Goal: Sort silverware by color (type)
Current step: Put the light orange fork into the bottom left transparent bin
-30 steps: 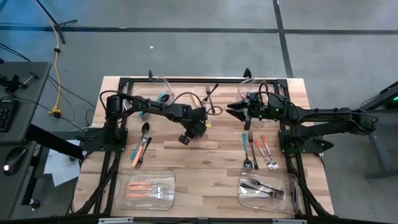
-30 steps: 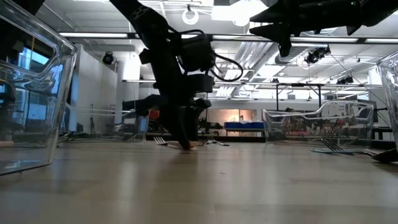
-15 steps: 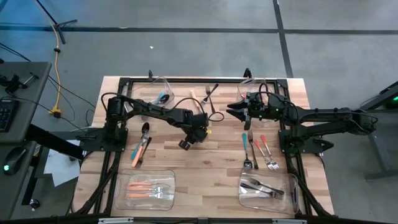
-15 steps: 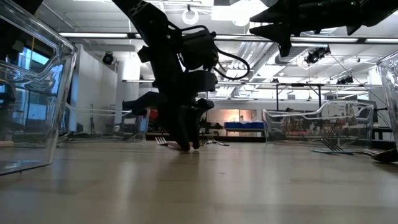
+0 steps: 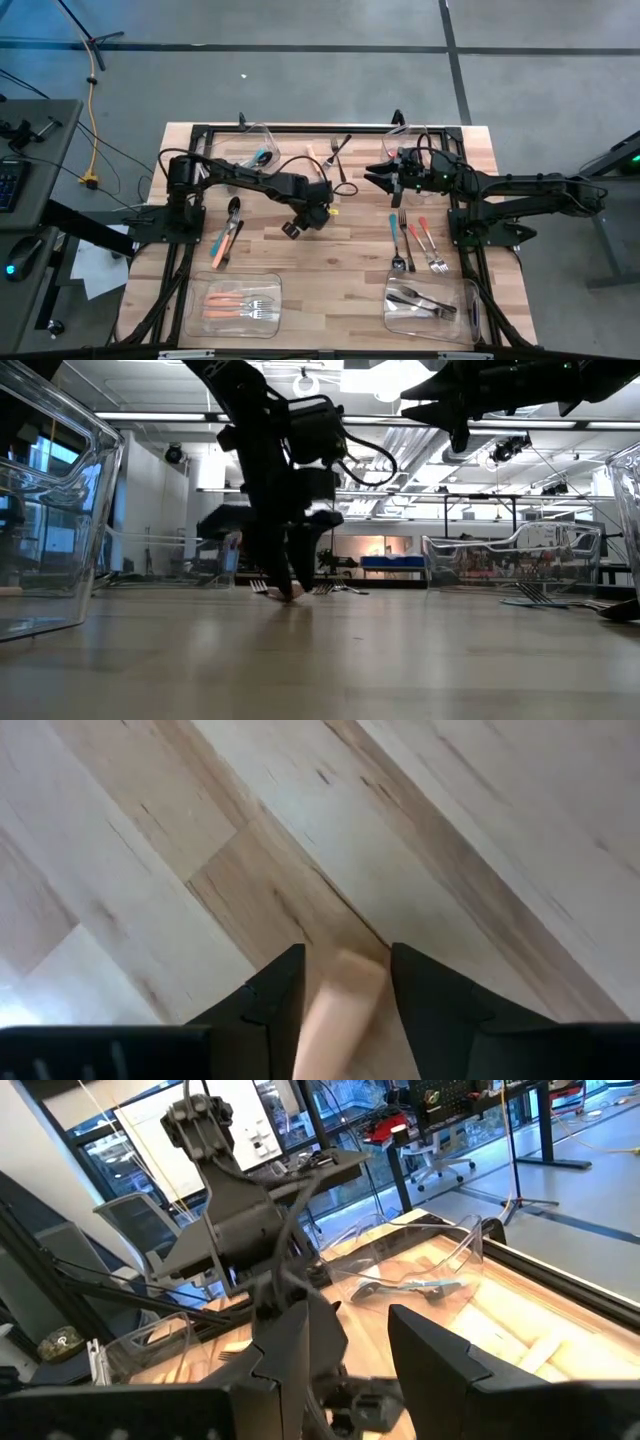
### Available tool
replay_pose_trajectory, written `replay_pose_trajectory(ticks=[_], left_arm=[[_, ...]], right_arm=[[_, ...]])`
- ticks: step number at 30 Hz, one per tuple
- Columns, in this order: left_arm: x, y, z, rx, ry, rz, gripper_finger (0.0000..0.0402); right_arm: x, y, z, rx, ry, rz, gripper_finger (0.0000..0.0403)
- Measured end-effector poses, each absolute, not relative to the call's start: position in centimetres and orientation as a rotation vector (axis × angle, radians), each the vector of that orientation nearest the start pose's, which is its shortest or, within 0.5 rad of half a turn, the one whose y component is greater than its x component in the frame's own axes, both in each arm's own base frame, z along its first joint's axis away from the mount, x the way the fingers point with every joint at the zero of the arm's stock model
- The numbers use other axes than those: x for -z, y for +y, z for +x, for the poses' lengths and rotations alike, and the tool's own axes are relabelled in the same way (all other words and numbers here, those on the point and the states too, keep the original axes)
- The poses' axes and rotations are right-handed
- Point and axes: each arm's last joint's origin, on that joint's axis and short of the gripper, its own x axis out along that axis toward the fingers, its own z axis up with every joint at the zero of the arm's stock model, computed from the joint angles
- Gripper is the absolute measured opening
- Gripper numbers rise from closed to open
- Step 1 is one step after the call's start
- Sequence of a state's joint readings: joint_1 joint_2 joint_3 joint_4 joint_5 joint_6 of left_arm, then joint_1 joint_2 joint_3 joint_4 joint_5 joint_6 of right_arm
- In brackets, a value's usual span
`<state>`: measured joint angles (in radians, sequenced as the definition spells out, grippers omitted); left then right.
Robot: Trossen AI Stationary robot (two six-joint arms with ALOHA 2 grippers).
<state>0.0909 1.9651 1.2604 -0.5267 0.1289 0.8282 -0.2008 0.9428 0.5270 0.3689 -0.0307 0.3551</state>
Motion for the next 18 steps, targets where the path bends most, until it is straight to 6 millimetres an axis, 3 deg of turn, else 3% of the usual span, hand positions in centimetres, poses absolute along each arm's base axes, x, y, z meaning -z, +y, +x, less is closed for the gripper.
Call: replay_pose_trajectory(ticks=[10,18], left_arm=[[-15.3,3.9,38.1,0.545,1.110,0.613,0.0197],[-14.9,5.4,37.5,0.547,1.163,0.593,0.0207]], right_arm=[[-26.6,-4.1,20.6,0.182,0.045,0.366,0.0124],[-26.6,-4.1,20.6,0.182,0.046,0.369,0.0124]])
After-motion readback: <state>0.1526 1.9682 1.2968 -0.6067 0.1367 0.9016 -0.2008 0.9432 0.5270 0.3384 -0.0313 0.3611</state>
